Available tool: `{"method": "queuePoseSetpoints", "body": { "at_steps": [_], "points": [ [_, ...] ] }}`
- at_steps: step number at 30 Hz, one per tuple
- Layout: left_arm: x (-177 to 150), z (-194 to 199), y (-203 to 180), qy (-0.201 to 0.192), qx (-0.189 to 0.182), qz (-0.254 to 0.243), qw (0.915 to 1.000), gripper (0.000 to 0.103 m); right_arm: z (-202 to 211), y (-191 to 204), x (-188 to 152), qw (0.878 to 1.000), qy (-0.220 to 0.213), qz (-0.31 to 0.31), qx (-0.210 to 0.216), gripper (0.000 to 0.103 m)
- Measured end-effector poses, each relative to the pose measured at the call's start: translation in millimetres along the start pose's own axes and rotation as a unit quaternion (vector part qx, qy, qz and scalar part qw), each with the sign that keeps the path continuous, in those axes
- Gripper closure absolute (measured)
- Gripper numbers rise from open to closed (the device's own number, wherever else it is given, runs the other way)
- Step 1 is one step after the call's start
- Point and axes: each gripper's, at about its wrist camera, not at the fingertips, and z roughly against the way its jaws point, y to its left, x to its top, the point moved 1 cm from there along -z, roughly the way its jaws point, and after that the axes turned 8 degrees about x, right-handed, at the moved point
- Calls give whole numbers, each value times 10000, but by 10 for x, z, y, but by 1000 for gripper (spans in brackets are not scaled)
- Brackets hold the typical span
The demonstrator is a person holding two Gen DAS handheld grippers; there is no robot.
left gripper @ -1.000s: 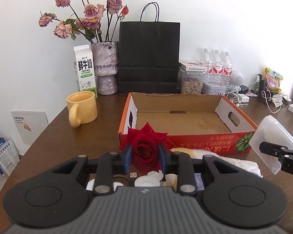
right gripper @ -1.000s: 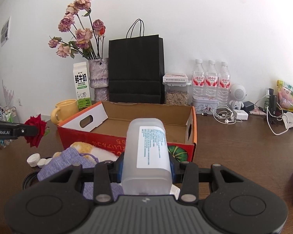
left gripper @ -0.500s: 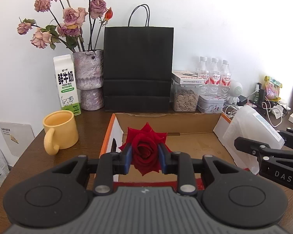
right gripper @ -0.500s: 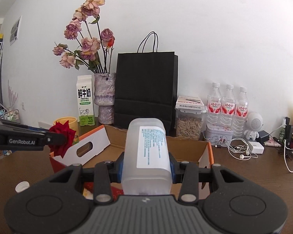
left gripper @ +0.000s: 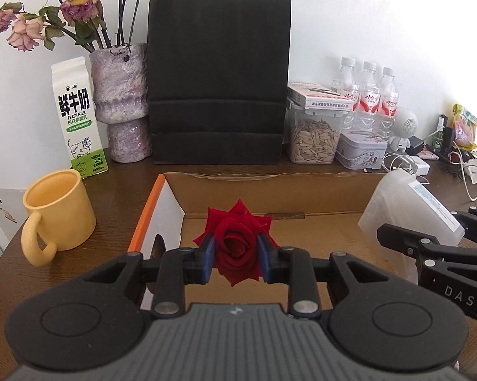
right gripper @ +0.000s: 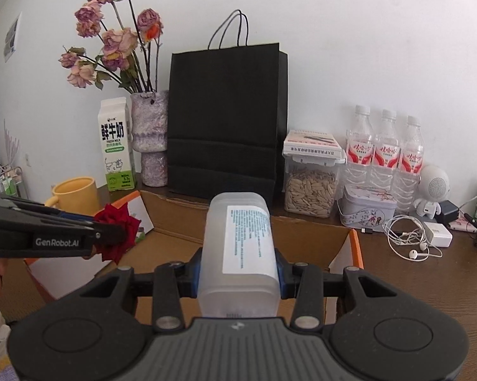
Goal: Organize objects
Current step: 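Carry the rose into the cardboard box and open the left gripper while the right carries the container there, then lower the white container into the box and open the right gripper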
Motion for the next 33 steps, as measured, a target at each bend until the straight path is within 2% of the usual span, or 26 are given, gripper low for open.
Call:
{"method": "queuePoseSetpoints", "body": {
  "at_steps": [5,8,9,10,11,12,13,14,18,24,33],
  "points": [
    [34,-235,-1,168,95,54,9998,74,-129,-87,-57,9998,204,-79,-25,63],
    [24,-309,18,273,84,58,9996,70,-186,-92,-83,9994,327,-71,-60,63],
    [16,-324,24,303,101,50,9995,62,-188,-84,-91,9994,339,-56,-78,63],
    [9,-331,29,326,100,52,9994,46,-192,-79,-94,9993,356,-47,-96,57],
    [8,-332,34,320,102,77,9994,36,-192,-72,-96,9992,373,-36,-119,49],
    [6,-322,39,289,100,93,9995,16,-180,-60,-97,9993,346,-9,-158,27],
    [5,-302,38,241,101,90,9996,3,-168,-50,-98,9993,308,21,-199,10],
    [6,-277,34,175,126,81,9997,0,-157,-42,-92,9993,281,45,-227,7],
    [17,-235,17,120,174,43,9998,0,-144,-43,-80,9994,284,14,-193,0],
    [24,-129,19,14,229,72,9997,0,-61,13,-50,9996,165,72,-209,0],
    [-28,283,96,-103,301,153,9994,0,344,209,-41,9997,-94,118,-182,0]
  ]
}}
